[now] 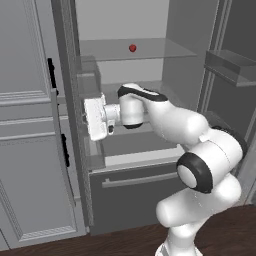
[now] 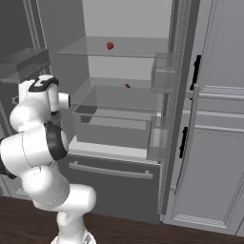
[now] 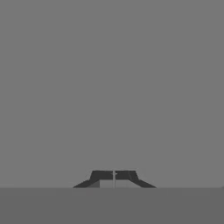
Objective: Take the strawberry from the fridge and place it on top of the pancake, located on the dining counter.
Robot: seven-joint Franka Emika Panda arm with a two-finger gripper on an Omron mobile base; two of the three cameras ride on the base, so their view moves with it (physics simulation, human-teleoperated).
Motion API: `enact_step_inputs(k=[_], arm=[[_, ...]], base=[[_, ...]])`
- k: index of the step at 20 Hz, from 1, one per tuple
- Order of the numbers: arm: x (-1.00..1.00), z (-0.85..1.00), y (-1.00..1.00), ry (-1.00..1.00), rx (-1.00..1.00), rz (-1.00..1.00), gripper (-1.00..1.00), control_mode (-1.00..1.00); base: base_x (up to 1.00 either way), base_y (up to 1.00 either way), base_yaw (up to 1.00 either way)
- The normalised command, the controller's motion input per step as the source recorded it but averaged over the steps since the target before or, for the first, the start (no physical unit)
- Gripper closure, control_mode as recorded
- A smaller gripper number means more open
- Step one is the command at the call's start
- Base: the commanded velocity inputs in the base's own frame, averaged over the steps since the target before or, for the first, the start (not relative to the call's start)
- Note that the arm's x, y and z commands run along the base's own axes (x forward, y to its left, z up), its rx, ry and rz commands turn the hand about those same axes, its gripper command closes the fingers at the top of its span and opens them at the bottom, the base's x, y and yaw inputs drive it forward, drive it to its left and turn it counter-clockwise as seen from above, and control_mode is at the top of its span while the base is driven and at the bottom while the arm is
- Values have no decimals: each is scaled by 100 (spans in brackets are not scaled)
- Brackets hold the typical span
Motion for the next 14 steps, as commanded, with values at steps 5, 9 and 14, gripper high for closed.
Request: enact_step_inputs(k=[5,9,14], arm=[[-48,5,-28,-11,1,-7,100,-100],[-51,25,-66,0,1,-14,100,-100],[-51,35,-66,0,-15,-11,100,-100]], base=[[0,0,0],[0,0,0],[0,0,0]])
